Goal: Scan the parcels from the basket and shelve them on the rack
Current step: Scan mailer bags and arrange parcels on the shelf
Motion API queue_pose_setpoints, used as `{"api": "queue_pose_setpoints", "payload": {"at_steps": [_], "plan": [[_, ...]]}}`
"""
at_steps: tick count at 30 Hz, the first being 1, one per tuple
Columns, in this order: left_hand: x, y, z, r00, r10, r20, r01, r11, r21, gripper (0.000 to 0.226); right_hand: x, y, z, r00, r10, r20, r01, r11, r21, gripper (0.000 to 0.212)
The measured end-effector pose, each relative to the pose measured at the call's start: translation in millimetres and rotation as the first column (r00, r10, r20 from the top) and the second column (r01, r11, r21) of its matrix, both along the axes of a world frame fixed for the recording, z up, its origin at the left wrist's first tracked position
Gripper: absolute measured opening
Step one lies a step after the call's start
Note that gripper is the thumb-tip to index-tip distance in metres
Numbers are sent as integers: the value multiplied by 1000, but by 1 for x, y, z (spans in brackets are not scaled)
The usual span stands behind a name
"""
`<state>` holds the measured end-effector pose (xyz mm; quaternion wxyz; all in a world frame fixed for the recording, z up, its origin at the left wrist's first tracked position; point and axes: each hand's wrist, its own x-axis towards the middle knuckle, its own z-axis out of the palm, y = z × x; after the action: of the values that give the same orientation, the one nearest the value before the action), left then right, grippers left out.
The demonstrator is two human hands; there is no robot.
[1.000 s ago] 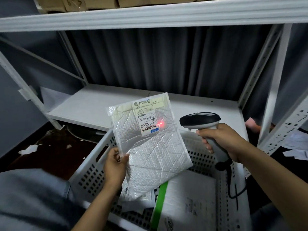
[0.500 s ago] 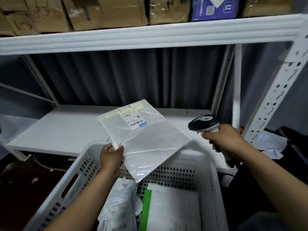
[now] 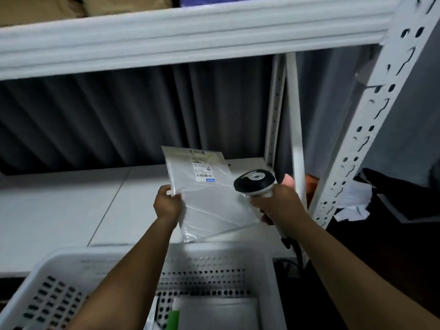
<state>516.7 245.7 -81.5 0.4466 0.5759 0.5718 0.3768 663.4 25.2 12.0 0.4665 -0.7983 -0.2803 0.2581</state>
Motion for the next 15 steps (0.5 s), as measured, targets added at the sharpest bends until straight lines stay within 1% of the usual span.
{"api": "queue_pose_setpoints", "payload": {"at_steps": [3, 7, 11, 13, 15], "plan": [[23, 21, -22, 995, -67, -78, 66, 998, -6, 15, 16, 6, -12, 996, 45, 79, -37, 995, -93, 21], [42, 45, -49, 974, -125, -189, 122, 992, -25, 32, 33, 18, -26, 987, 77, 143, -47, 978, -202, 27], [56, 60, -69, 948, -171, -269, 166, 985, -41, 43, 40, 34, -33, 989, 87, 116, -66, 982, -176, 22], [57, 66, -76, 933, -171, -318, 163, 985, -53, 38, 40, 41, -35, 990, 96, 106, -78, 983, -167, 26], [54, 71, -83, 930, -155, -334, 149, 988, -43, 32, 39, 44, -37, 988, 108, 113, -89, 983, -162, 28]]}}
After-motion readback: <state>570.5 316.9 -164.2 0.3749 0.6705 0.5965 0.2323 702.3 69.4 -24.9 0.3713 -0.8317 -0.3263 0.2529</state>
